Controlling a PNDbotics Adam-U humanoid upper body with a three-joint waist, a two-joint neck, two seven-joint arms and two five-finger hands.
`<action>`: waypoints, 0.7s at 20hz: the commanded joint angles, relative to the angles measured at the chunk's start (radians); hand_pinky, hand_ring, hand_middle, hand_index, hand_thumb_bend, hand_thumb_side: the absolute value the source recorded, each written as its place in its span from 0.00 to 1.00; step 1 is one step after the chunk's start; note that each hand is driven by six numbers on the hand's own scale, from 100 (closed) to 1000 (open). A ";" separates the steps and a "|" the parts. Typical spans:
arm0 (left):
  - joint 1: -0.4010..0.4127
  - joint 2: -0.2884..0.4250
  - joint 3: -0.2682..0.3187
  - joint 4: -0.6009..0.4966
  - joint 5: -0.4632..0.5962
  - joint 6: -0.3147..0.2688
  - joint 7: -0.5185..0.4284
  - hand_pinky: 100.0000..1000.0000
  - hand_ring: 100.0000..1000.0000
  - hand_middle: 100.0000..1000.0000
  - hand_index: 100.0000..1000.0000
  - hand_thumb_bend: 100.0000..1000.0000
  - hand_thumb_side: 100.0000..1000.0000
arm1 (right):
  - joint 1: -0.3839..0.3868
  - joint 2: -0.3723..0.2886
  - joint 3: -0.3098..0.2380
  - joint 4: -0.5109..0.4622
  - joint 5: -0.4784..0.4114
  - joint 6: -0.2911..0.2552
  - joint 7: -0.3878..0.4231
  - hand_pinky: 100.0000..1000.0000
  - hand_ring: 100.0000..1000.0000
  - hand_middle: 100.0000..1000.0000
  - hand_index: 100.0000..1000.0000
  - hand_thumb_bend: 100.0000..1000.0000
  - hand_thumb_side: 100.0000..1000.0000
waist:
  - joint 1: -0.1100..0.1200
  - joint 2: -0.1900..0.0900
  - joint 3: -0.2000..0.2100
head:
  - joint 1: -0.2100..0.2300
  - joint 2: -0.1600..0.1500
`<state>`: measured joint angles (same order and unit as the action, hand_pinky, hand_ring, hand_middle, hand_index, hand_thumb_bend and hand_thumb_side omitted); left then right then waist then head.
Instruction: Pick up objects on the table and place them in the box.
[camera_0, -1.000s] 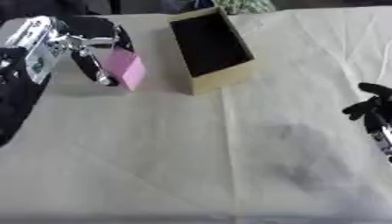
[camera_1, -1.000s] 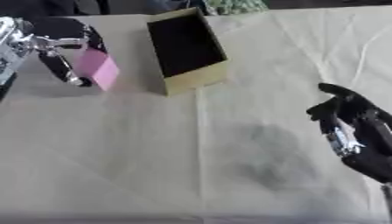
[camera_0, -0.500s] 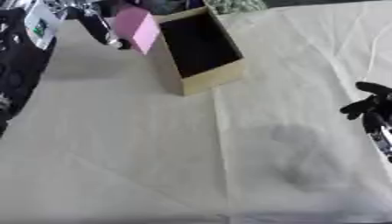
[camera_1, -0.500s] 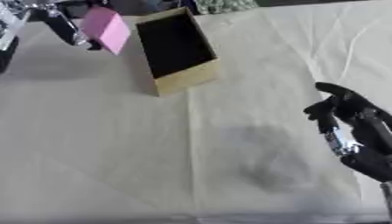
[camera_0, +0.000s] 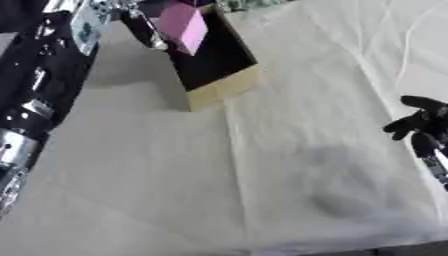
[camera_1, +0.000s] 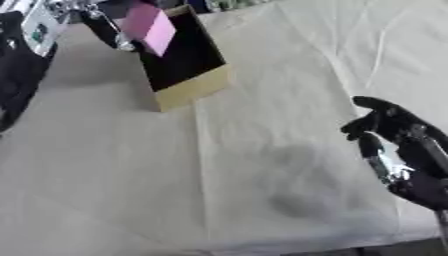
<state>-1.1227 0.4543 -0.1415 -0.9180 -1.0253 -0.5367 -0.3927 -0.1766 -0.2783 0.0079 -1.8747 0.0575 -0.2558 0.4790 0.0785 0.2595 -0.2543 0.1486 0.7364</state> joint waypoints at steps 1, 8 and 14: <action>-0.026 -0.005 0.011 0.013 -0.048 -0.007 0.016 0.73 0.59 0.47 0.72 0.35 0.03 | -0.012 -0.010 0.002 -0.018 -0.011 0.000 0.008 0.74 0.67 0.47 0.91 0.00 0.54 | -0.003 -0.012 -0.006 | 0.008 -0.012; -0.009 -0.033 -0.011 0.043 -0.122 -0.064 -0.012 0.78 0.71 0.64 0.89 0.58 0.26 | -0.015 -0.005 -0.001 -0.017 -0.011 0.002 0.009 0.74 0.67 0.47 0.91 0.00 0.54 | -0.002 -0.007 -0.004 | 0.011 -0.008; -0.005 -0.026 -0.024 0.011 -0.123 -0.102 -0.064 0.83 0.78 0.75 0.94 0.73 0.38 | -0.010 -0.004 -0.004 -0.014 -0.010 0.003 0.008 0.74 0.67 0.47 0.91 0.00 0.54 | -0.006 -0.016 0.005 | 0.010 0.000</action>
<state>-1.1090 0.4056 -0.1647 -0.8803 -1.1497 -0.6314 -0.4465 -0.1833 -0.2769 0.0120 -1.8746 0.0548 -0.2526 0.4861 0.0792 0.2652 -0.2495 0.1563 0.7351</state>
